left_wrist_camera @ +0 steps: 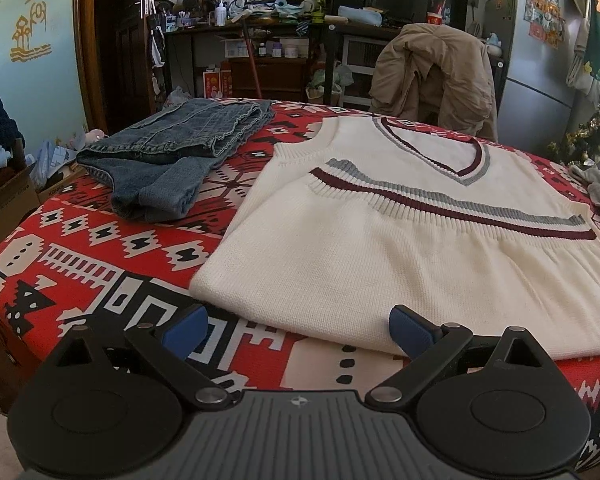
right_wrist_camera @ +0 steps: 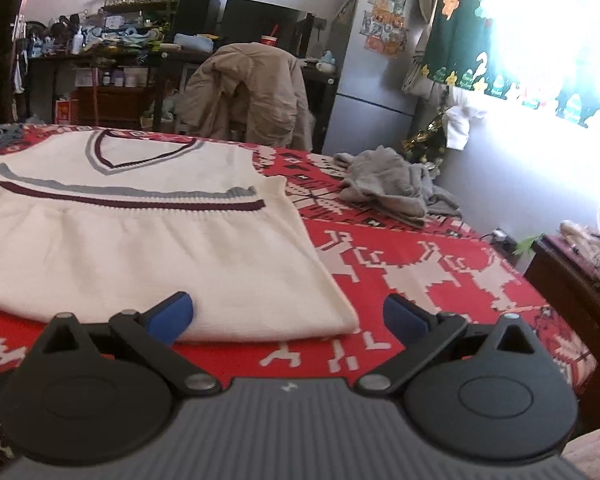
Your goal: Fold clothes
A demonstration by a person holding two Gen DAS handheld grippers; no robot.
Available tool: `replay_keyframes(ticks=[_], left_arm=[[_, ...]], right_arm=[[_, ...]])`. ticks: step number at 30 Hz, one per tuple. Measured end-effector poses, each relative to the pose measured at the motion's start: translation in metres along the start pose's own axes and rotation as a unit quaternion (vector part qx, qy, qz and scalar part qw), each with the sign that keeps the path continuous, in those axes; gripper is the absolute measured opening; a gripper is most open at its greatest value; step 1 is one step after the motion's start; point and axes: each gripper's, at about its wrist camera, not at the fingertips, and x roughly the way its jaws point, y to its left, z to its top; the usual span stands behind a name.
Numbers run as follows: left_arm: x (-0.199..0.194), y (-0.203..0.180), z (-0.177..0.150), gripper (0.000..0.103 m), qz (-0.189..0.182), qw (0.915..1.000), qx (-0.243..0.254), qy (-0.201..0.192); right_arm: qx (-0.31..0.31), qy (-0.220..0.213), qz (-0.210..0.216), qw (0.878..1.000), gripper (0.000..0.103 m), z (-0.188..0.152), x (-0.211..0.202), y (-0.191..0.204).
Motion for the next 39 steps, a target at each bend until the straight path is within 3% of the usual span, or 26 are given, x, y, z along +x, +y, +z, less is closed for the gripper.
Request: replay_keyframes(ticks=[15, 18, 23, 27, 31, 34, 39], left_arm=[[-0.001, 0.004, 0.000, 0.098, 0.001, 1.0000, -0.002, 0.002], [-0.001, 0.006, 0.000, 0.098, 0.003, 1.0000, -0.005, 0.003], [-0.001, 0.006, 0.000, 0.098, 0.003, 1.0000, -0.005, 0.003], [-0.001, 0.006, 0.001, 0.098, 0.003, 1.0000, -0.005, 0.003], [-0.002, 0.008, 0.001, 0.098, 0.004, 1.0000, -0.007, 0.004], [-0.002, 0.012, 0.001, 0.098, 0.006, 0.9999, -0.014, 0.004], [-0.004, 0.020, 0.004, 0.097, 0.007, 0.9992, -0.040, 0.002]], right_arm=[[0.027, 0.019, -0.072, 0.997, 0.102, 0.001, 0.019, -0.034], [0.032, 0.021, -0.105, 0.994, 0.102, 0.000, 0.018, -0.039], [0.078, 0.035, -0.108, 0.990, 0.102, -0.002, 0.020, -0.055], [0.040, 0.025, -0.060, 0.997, 0.102, -0.001, 0.016, -0.039], [0.007, 0.019, -0.077, 0.997, 0.102, -0.001, 0.016, -0.031], [0.057, 0.037, -0.109, 0.992, 0.102, -0.002, 0.021, -0.050], [0.050, 0.029, -0.099, 0.993, 0.102, -0.002, 0.018, -0.049]])
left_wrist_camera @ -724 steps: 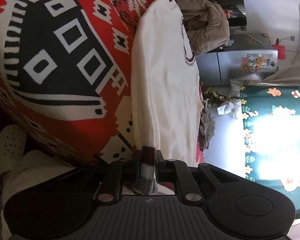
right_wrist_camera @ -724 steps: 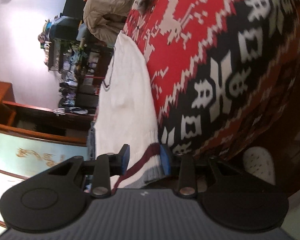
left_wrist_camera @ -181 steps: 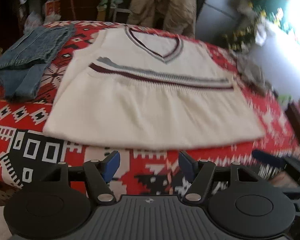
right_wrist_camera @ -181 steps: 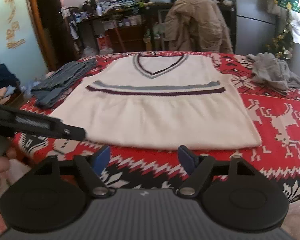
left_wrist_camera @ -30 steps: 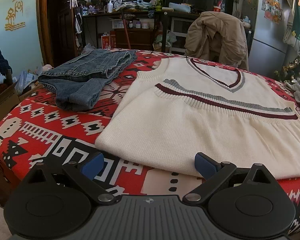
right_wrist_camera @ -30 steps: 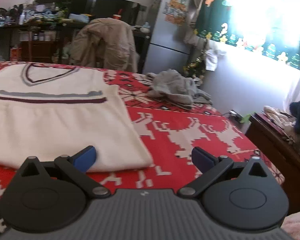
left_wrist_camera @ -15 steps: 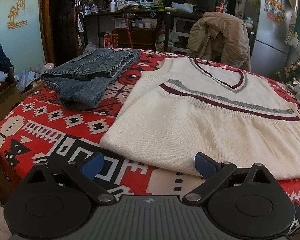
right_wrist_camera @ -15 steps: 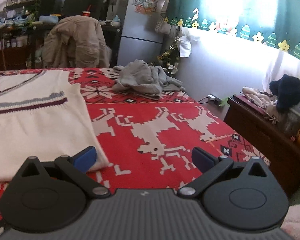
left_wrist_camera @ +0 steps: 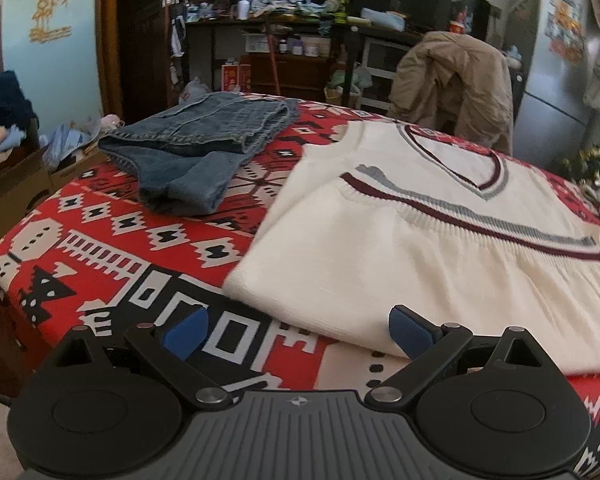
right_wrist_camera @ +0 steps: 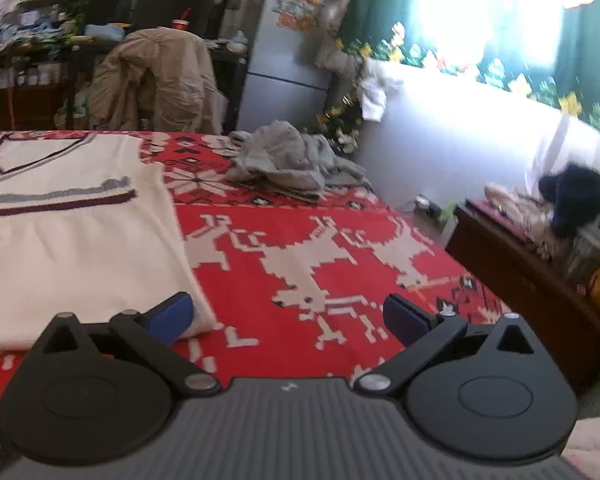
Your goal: Fold clothes
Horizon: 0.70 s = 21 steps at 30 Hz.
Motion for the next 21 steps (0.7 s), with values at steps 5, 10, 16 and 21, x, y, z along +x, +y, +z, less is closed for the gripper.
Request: replay_keyframes(ticks=[5, 10, 16, 21], left_arm=[[-0.006, -0.015, -0.003, 0.080, -0.037, 0.9988, 0.030, -0.012], [-0.012, -0.039, -0.009, 0.061, -0.078, 0.9930, 0.083, -0.030], [-0.012, -0.061, -0.020, 0.054, -0.108, 0.9849, 0.132, -0.033], [-0.018, -0.067, -0.025, 0.055, -0.121, 0.9805, 0.150, -0.040]], right_arm=[[-0.045, -0.036, 0.081, 0.995, 0.102, 0.000, -0.021, 0.027], [-0.087, -0.057, 0.126, 0.987, 0.102, -0.003, -0.036, 0.054], [-0.081, -0.048, 0.130, 0.987, 0.102, -0.003, -0.034, 0.058], [-0.058, -0.036, 0.128, 0.989, 0.102, -0.002, -0.027, 0.052]])
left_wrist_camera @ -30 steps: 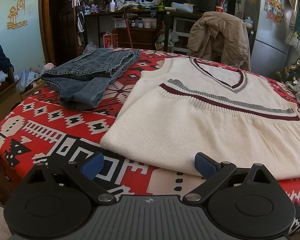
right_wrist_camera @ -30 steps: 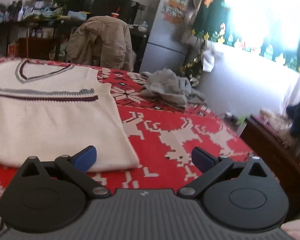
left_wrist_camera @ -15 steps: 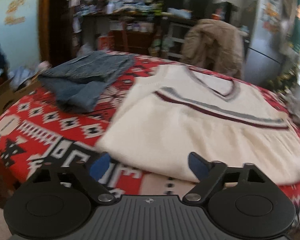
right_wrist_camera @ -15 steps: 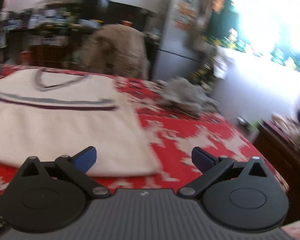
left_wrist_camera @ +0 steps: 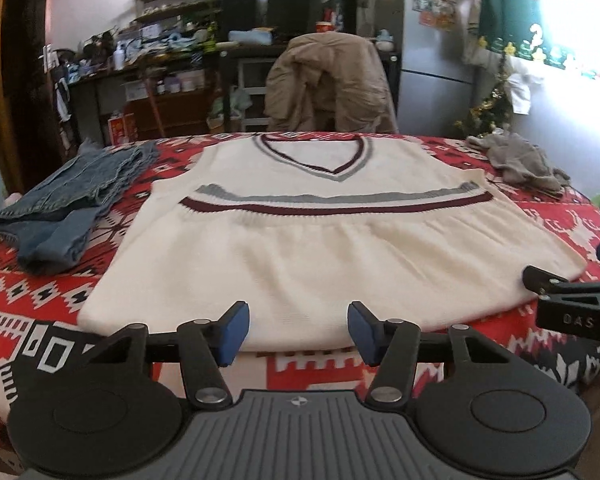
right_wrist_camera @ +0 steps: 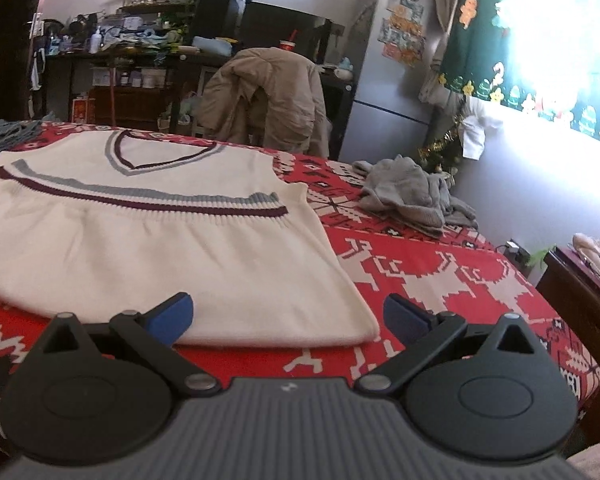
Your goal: Fold clothes
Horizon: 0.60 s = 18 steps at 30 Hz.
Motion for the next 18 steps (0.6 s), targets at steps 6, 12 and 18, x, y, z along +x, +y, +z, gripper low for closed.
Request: replay_keyframes(ticks=[6, 12, 18], left_arm=[[0.001, -0.001, -0.003, 0.059, 0.036, 0.9992, 0.016, 0.003], [0.001, 0.025, -0.002, 0.062, 0.085, 0.9959, -0.027, 0.013], [-0.001, 0.040, -0.001, 0.062, 0.134, 0.9898, -0.045, 0.014]], right_arm=[[-0.001, 0.001, -0.002, 1.000, 0.102, -0.001, 0.002, -0.002], [0.001, 0.002, -0.004, 1.000, 0.102, -0.001, 0.002, -0.002], [0.006, 0.004, -0.005, 1.000, 0.102, -0.002, 0.002, -0.003]])
